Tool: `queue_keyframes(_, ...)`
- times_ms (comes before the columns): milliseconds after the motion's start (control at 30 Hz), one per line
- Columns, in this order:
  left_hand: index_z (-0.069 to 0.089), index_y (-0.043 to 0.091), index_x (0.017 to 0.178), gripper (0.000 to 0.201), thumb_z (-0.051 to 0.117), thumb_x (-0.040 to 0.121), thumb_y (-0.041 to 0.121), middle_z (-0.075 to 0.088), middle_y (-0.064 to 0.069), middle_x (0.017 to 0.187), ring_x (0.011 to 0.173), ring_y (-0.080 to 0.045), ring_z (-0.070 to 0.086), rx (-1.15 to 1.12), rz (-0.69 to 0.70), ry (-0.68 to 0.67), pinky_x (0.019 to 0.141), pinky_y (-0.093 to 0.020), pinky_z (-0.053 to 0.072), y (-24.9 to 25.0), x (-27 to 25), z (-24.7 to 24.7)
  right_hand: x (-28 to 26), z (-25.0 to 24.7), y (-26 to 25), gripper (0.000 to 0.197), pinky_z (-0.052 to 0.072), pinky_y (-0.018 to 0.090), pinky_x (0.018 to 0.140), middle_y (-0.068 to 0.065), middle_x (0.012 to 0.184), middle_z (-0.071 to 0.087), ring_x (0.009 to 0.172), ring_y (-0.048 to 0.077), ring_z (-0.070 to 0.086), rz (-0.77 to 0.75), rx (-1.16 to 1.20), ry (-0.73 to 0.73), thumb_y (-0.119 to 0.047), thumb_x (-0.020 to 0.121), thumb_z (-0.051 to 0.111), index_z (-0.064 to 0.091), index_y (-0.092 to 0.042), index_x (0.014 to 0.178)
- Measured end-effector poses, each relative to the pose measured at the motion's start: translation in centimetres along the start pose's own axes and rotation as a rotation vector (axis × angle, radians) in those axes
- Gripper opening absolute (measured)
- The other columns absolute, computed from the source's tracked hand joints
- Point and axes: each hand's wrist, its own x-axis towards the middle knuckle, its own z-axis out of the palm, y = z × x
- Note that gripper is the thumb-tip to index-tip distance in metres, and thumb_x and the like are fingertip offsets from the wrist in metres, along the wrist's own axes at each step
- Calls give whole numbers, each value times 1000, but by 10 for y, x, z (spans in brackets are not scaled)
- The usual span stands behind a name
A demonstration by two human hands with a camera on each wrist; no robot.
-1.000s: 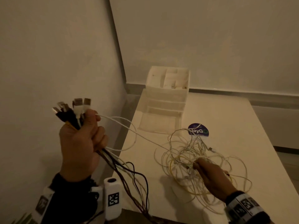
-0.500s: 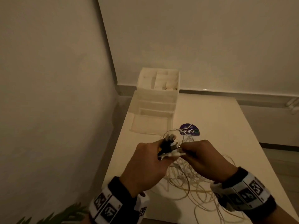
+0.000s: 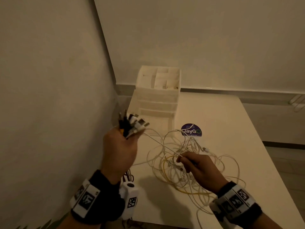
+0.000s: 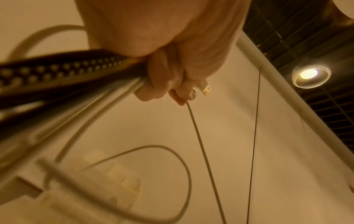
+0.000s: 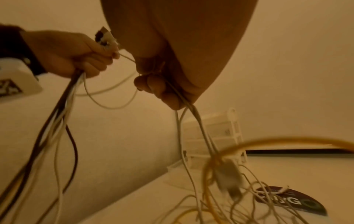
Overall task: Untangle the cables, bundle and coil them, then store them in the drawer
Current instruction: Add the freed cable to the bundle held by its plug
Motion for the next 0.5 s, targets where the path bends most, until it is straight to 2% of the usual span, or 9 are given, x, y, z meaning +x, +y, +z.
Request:
queue_keyframes(67,69,20,95,17,72,80,12,65,25,76,70,19,60,-21,15,122,67,-2,45,-1,5,-15,2,4,12,21,42,15,59,-11,65,57,62,6,55,-1,-83,-40,-35,98,44,63,-28,92)
queue_keyframes(100,70,17,96,17,74,81,14,65,24,73,67,14,62,-51,17,188,66,-8,48,-3,9,-25,3,4,17,20,40,14,59,-11,66,56,63,5,54,9,-120,-62,-35,97,42,60,-29,90)
queue_keyframes(133,71,17,95,17,76,79,22,65,21,66,63,4,62,-92,17,238,64,-23,52,-5,12,-35,4,4,22,20,38,13,59,-11,65,55,64,4,54,33,-149,-79,-36,97,41,56,-30,86)
queue_keyframes(233,69,22,86,29,74,73,48,53,9,57,54,-36,49,-159,8,300,61,-61,47,-9,17,-61,6,4,28,19,35,13,56,-12,62,49,62,4,51,101,-175,-93,-30,99,41,45,-35,81)
queue_keyframes(267,68,24,85,28,72,73,49,49,6,56,58,-50,46,-166,5,305,61,-67,44,-10,17,-63,8,3,27,19,35,13,55,-11,62,49,62,4,51,107,-178,-79,-25,100,43,46,-33,83)
queue_keyframes(300,68,26,84,25,72,74,48,46,1,55,66,-59,44,-162,-9,302,59,-67,43,-10,15,-63,11,2,24,18,36,13,55,-9,62,50,62,5,51,116,-152,-53,-22,100,43,48,-29,84)
queue_keyframes(367,69,27,82,14,73,79,40,47,-2,53,66,-56,43,-130,-54,251,58,-49,43,-12,9,-59,18,-1,13,17,39,16,56,-2,61,54,58,9,51,150,-71,9,-21,100,42,53,-21,86)
queue_keyframes(433,68,24,78,9,72,83,30,50,7,46,45,-30,43,-90,-107,191,60,-36,40,-21,1,-56,22,-9,-1,17,43,22,57,2,60,55,55,9,50,161,13,15,-22,100,41,55,-21,91)
queue_keyframes(500,63,20,74,11,69,81,26,52,14,44,44,-8,44,-75,-163,118,56,-31,38,-26,-9,-53,17,-20,-18,16,44,22,56,3,60,55,53,8,49,158,27,-21,-24,100,38,54,-25,97)
